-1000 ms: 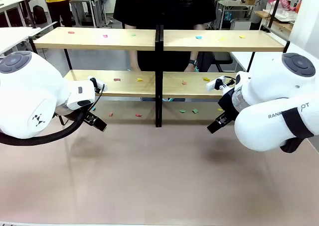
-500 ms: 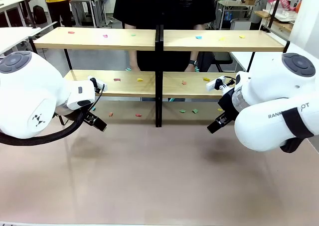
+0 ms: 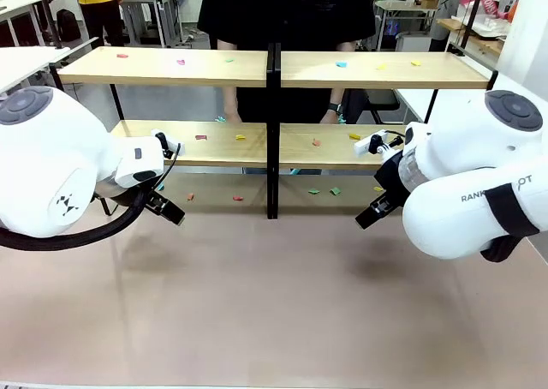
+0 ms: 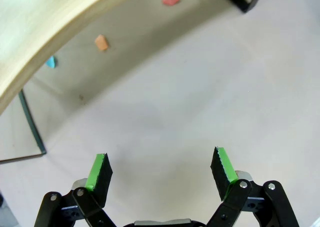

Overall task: Clean the shelves.
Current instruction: Pick up the Duster when the human hands it over.

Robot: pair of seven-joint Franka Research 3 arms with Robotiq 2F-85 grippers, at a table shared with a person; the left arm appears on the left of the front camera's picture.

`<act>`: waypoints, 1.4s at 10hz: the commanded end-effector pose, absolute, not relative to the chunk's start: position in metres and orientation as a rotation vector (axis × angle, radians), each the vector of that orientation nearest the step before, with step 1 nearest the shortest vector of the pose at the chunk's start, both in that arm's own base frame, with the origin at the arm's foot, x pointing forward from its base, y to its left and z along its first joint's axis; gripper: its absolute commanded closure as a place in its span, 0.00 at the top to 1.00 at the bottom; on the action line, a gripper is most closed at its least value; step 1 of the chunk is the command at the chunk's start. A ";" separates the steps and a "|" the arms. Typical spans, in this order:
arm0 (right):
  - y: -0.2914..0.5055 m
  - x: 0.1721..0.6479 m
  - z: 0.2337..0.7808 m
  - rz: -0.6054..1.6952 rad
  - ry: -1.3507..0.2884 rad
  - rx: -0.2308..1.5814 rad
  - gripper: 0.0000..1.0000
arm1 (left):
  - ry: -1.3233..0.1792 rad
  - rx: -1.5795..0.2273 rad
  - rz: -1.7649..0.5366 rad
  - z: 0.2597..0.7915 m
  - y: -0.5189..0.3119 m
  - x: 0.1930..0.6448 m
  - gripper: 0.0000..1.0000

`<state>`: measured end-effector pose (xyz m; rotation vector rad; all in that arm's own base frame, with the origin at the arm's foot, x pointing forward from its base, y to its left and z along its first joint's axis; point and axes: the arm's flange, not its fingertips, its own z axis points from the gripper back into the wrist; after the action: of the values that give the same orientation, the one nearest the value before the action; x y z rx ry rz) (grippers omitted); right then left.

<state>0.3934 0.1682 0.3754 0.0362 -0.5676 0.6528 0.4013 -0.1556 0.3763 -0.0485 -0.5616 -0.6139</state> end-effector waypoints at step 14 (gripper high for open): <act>-0.033 0.229 0.654 0.662 -1.114 0.239 1.00 | -1.485 -0.357 -0.654 0.660 0.057 0.269 1.00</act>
<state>0.2288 -0.0283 0.6585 0.2172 -1.0690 0.6297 0.2672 0.0716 0.6785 -0.3175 -1.4392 -0.6607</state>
